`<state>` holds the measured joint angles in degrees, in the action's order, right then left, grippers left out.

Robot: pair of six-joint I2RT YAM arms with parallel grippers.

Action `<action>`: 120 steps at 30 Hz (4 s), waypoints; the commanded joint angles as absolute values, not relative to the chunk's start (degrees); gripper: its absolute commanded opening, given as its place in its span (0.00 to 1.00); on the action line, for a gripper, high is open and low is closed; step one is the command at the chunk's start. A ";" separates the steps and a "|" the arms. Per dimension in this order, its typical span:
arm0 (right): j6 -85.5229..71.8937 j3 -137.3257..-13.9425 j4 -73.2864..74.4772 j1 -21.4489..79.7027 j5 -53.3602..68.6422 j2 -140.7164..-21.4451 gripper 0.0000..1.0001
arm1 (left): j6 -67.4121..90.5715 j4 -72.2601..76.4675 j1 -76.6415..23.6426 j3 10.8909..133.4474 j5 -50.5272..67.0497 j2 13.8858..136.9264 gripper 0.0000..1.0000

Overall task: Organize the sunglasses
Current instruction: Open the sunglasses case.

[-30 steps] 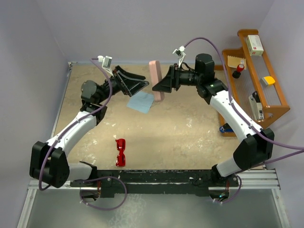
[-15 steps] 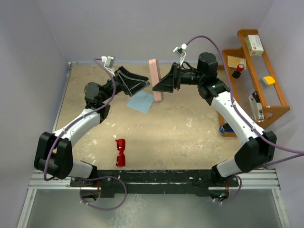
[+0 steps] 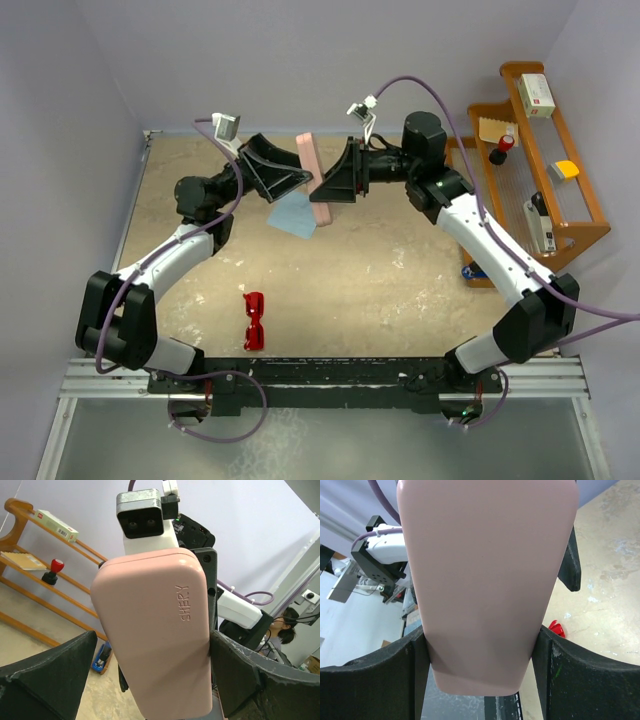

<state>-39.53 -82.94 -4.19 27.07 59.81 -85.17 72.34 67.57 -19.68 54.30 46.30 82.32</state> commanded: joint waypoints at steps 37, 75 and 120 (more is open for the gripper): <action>-34.18 -90.77 1.76 28.83 63.88 -87.10 0.00 | 72.93 69.89 -19.30 56.75 51.12 80.44 0.19; -82.97 -85.51 -64.94 26.71 71.52 -90.57 0.00 | 87.12 98.65 -19.36 56.24 52.57 81.39 0.01; -119.12 -97.65 -103.04 26.72 59.37 -103.46 0.00 | 79.50 98.69 -19.32 54.87 54.84 78.06 0.02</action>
